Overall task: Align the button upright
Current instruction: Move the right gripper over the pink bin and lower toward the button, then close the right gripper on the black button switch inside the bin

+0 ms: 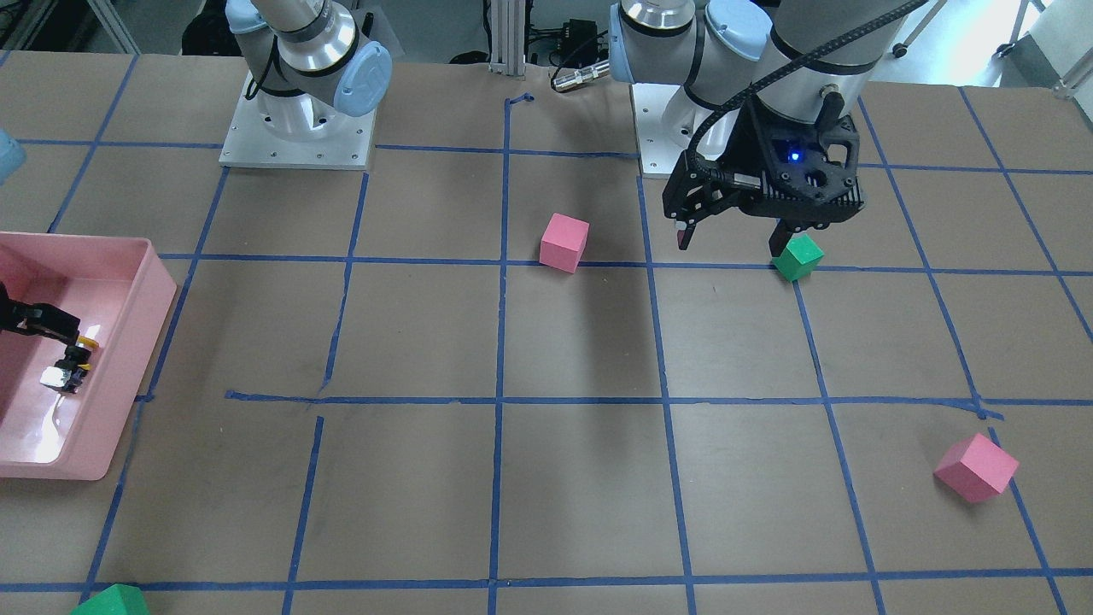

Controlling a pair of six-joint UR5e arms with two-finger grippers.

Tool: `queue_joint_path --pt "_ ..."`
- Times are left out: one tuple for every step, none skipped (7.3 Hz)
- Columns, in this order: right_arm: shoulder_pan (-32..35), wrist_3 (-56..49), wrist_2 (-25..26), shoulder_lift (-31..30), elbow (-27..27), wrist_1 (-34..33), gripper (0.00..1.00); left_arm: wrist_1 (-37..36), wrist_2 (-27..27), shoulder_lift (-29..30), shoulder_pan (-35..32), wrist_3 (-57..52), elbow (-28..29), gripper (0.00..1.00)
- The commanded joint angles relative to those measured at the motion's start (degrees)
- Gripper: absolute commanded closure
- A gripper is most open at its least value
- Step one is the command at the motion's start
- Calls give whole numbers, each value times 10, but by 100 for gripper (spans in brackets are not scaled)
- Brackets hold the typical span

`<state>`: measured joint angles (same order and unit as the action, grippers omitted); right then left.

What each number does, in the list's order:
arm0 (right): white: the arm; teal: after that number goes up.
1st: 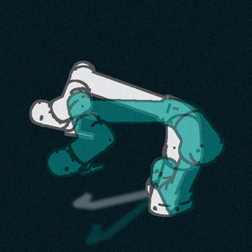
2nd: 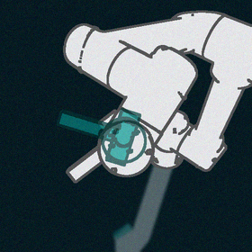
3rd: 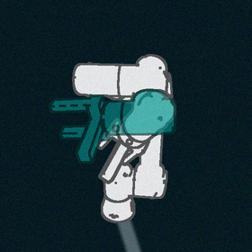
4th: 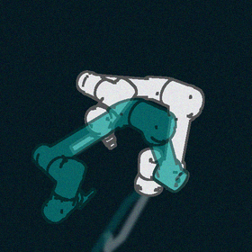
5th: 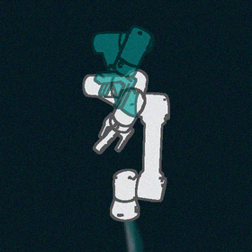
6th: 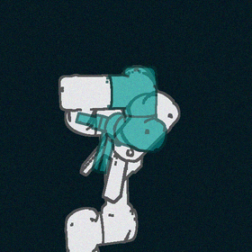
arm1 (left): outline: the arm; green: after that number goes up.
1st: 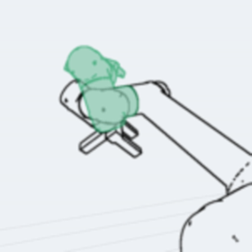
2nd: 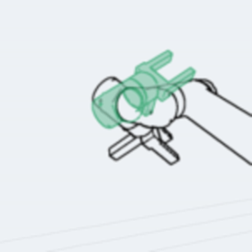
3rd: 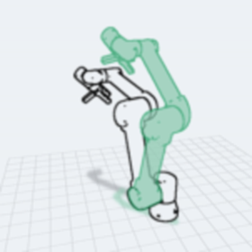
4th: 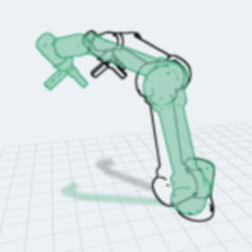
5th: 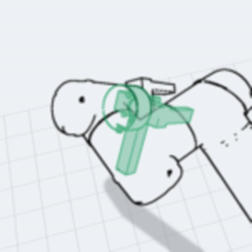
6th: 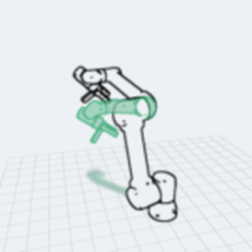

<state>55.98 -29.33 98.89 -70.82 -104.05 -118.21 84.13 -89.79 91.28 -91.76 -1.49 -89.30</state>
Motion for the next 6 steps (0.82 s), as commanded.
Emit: queue_joint_path --pt "-10 -39 -1 17 0 -1 0 1 0 -1 0 0 0 0" --pt "-11 -51 -1 23 0 -1 0 1 0 0 0 0 0 0" --pt "-11 -52 -1 32 0 -1 0 0 0 0 0 0 0 0" --pt "-11 -52 -4 37 0 -1 0 0 0 0 0 0 1 0" --pt "-11 -51 -4 37 0 3 0 1 0 0 0 0 0 0" --pt "-11 -51 -4 44 0 3 0 0 0 0 0 0 0 0"
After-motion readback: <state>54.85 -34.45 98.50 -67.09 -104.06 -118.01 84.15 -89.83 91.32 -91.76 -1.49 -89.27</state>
